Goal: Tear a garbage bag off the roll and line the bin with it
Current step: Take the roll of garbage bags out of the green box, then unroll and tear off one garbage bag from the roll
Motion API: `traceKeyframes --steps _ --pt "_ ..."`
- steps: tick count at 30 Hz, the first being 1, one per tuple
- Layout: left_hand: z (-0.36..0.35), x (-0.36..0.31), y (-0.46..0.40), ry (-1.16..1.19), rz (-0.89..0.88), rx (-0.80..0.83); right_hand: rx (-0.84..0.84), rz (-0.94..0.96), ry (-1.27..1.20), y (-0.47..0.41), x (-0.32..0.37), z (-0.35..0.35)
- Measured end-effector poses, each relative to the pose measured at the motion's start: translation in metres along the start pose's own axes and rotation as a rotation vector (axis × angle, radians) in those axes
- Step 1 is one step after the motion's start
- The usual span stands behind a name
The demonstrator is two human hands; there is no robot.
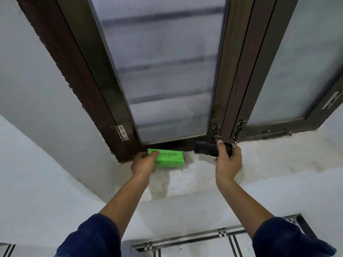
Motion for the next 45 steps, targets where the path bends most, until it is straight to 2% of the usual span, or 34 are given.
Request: traceKeyframes --steps 4,7,8,9,10,11,14,16,18,20,22,23,26,32,34,37,43,45 --pt "-0.002 0.026 -0.006 -0.179 0.005 -0.031 0.054 -0.037 -0.133 0.008 0.012 0.006" --pt "0.000 0.017 -0.002 -0.502 -0.164 -0.099 0.177 -0.197 -0.167 0.019 0.004 -0.006" --pt "0.001 0.009 0.005 -0.523 -0.240 -0.136 0.229 -0.262 -0.170 0.025 -0.001 -0.011" --pt "0.002 -0.001 0.016 -0.471 -0.320 -0.165 0.293 -0.332 -0.176 0.032 -0.006 -0.018" --pt "0.000 -0.008 0.025 -0.316 -0.369 -0.143 0.361 -0.402 -0.185 0.040 -0.010 -0.026" --pt "-0.007 -0.011 0.033 -0.103 -0.355 -0.047 0.425 -0.475 -0.195 0.050 -0.013 -0.033" --pt "-0.051 -0.013 0.070 0.331 -0.100 0.471 0.543 -0.693 -0.162 0.080 -0.022 -0.045" --pt "-0.063 -0.018 0.080 0.478 -0.021 0.597 0.634 -0.754 -0.037 0.094 -0.025 -0.049" --pt "-0.060 -0.020 0.077 0.584 0.051 0.557 0.774 -0.625 0.207 0.097 -0.023 -0.050" --pt "-0.053 -0.016 0.069 0.561 0.097 0.463 0.869 -0.322 0.394 0.088 -0.008 -0.055" --pt "-0.047 -0.013 0.064 0.451 0.094 0.414 0.888 -0.077 0.394 0.085 0.014 -0.063" --pt "-0.046 -0.013 0.064 0.426 0.101 0.416 0.905 -0.026 0.370 0.088 0.020 -0.067" --pt "-0.044 -0.012 0.068 0.422 0.132 0.429 0.921 -0.013 0.362 0.093 0.017 -0.079" --pt "-0.039 -0.013 0.072 0.431 0.154 0.433 0.886 -0.249 0.247 0.093 0.003 -0.083" --pt "-0.039 -0.015 0.074 0.434 0.141 0.451 0.913 -0.202 0.252 0.098 0.003 -0.084" --pt "-0.039 -0.017 0.078 0.485 0.184 0.491 0.889 -0.007 0.377 0.098 0.011 -0.084" --pt "-0.034 -0.011 0.078 0.576 0.296 0.482 0.761 -0.236 0.249 0.081 -0.003 -0.080" --pt "-0.034 -0.010 0.080 0.577 0.322 0.473 0.678 -0.178 0.266 0.073 -0.005 -0.073"
Point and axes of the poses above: each hand's wrist, its own y-axis away from the middle knuckle, its own z-axis out of the back of the hand, x = y × z, the point moved 9 cm from there along -y, towards the middle knuckle, and after that the axes turned 8 degrees about -x, right-handed, at the moved point
